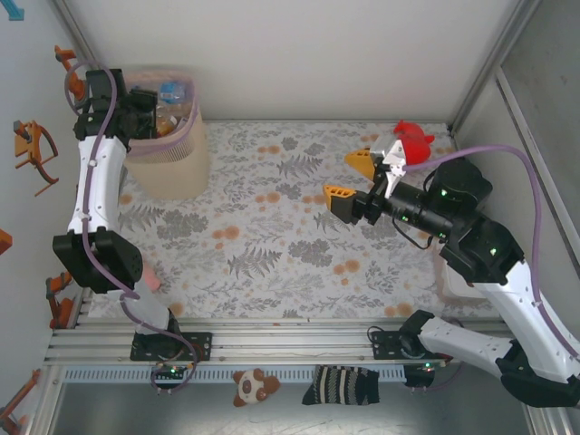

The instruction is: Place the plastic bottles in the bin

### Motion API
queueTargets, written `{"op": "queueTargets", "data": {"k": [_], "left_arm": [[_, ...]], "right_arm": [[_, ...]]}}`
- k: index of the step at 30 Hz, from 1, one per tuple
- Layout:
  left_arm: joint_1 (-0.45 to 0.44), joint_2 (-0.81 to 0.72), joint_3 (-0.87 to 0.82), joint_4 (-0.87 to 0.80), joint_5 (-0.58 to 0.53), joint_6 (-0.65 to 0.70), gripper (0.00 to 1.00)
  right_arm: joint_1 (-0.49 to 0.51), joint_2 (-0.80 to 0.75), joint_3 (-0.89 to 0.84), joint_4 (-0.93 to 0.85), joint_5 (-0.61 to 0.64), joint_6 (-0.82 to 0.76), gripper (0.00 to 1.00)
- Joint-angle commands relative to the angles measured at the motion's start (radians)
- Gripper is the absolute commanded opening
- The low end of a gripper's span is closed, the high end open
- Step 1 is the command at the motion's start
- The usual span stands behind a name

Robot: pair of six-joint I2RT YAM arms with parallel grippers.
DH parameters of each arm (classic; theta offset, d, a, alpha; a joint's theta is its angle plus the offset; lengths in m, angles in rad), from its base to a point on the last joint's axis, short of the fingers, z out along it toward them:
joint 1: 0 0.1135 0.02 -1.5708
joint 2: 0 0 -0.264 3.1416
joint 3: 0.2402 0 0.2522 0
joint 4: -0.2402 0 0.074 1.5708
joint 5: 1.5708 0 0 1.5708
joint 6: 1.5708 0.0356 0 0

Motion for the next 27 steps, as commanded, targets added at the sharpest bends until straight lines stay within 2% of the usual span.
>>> {"op": "queueTargets", "data": {"k": [1,12,19,27], "left_arm": [[0.007,-0.036,0.009,-0.032,0.021,-0.044,0.65],[0.019,-0.120,0.026,-0.041,-0.002,-0.028,0.76],[0.019,-0.143,0.022,-0.024,0.001,0.009,0.73],[0.019,-0.164,0.022,-0.017,0.012,0.117,0.67]], "right_arm": [[-0.004,-0.016,-0.007,0.012,0.019,-0.008,0.77],[-0.004,-0.012,-0.004,0.016,0.019,-0.009,0.77],[-0.004,-0.014,-0.004,0.019,0.019,-0.011,0.77],[-0.004,-0.013,-0.002,0.015,0.019,-0.008,0.77]]}}
